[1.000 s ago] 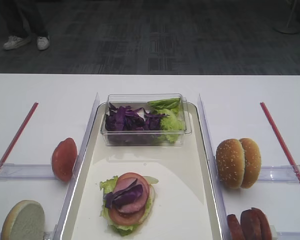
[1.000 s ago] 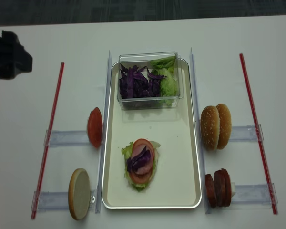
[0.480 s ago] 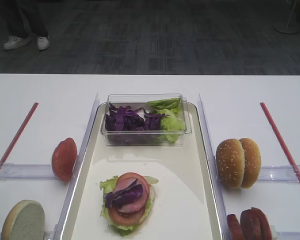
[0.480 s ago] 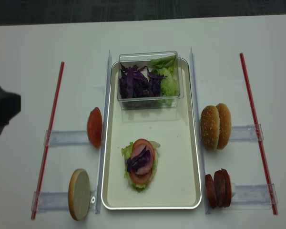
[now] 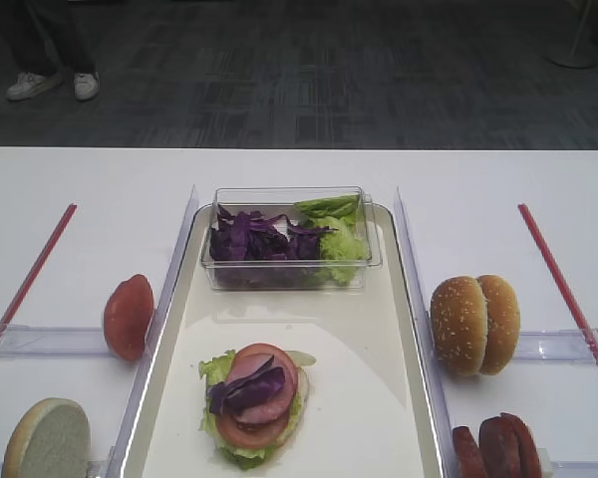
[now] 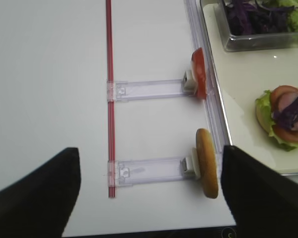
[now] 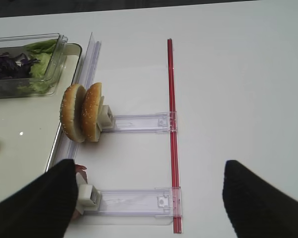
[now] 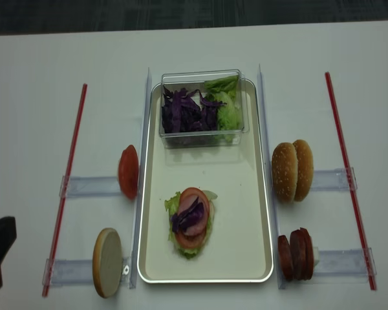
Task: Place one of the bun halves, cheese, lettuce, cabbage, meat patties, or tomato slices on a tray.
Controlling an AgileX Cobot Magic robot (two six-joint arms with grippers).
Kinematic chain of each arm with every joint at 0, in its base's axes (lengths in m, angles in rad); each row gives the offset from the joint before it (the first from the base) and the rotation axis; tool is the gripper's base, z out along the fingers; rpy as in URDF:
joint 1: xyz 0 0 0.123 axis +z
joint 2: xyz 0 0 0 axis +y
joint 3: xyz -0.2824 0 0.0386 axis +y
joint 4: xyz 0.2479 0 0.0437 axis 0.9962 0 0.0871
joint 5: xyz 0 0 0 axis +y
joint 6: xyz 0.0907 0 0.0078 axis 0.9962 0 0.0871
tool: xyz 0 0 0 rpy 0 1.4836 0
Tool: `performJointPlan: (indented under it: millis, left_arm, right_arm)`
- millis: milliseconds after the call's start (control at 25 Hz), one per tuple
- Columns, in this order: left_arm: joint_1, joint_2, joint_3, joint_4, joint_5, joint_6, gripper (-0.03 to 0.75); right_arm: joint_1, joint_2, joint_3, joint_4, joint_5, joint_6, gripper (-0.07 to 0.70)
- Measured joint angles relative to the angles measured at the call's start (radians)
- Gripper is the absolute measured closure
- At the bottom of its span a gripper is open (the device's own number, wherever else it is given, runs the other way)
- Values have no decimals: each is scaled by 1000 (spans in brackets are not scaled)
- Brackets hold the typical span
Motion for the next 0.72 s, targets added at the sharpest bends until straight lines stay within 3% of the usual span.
performJointPlan:
  millis: [480, 720]
  left_arm:
    - [0, -351, 169, 23, 32, -12, 166]
    - [0, -424, 241, 23, 39, -12, 166]
  right_arm:
    - [0, 0, 0, 0, 0, 0, 19]
    - [0, 0, 0, 0, 0, 2, 19]
